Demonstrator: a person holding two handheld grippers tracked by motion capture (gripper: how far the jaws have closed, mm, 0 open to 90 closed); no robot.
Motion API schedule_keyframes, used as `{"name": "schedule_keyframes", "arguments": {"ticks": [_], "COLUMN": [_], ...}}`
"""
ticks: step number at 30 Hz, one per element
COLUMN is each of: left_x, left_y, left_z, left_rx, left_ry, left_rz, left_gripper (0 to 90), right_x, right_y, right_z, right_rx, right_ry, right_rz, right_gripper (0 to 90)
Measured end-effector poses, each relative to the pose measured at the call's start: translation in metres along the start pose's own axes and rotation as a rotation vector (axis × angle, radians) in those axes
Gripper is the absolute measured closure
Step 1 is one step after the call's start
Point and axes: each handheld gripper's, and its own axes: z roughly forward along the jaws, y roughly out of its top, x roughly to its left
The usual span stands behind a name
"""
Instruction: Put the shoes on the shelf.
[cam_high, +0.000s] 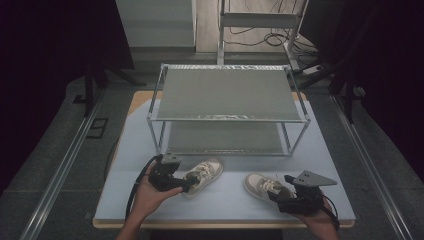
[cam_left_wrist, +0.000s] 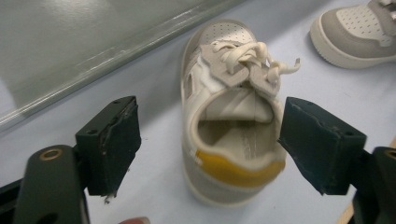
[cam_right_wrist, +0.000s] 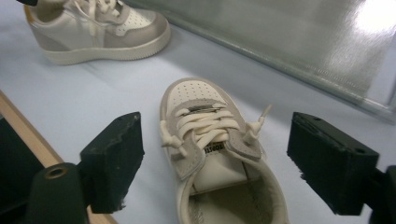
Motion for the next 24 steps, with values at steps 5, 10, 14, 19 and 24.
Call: {"name": "schedule_keyframes", "arguments": {"ticks": [5, 10, 14, 19, 24], "left_x": [-0.007, -0.010, -0.011, -0.013, -0.013], "left_y": [0.007, 0.011, 0.012, 0.014, 0.014], "left_z": [0.014, 0.028, 0.037, 0.048, 0.056], "left_rx": [0.056, 0.115, 0.161, 0.219, 0.267], "left_ry": [-0.002, 0.003, 0.015, 0.031, 0.038], "left_rz": [0.024, 0.043, 0.051, 0.064, 0.066], "left_gripper": [17.3, 15.1, 14.4, 14.1, 14.5], "right_x": [-0.002, -0.008, -0.010, -0.013, -0.011], "right_y": [-0.004, -0.011, -0.014, -0.019, -0.021], "right_z": [0.008, 0.016, 0.023, 0.035, 0.044], "right_rx": [0.037, 0.090, 0.124, 0.171, 0.212], "right_ry": [0.002, 0.009, 0.016, 0.022, 0.024], "right_rz": [0.006, 0.021, 0.026, 0.040, 0.034], "right_gripper": [14.3, 13.1, 12.8, 12.8, 13.7]}}
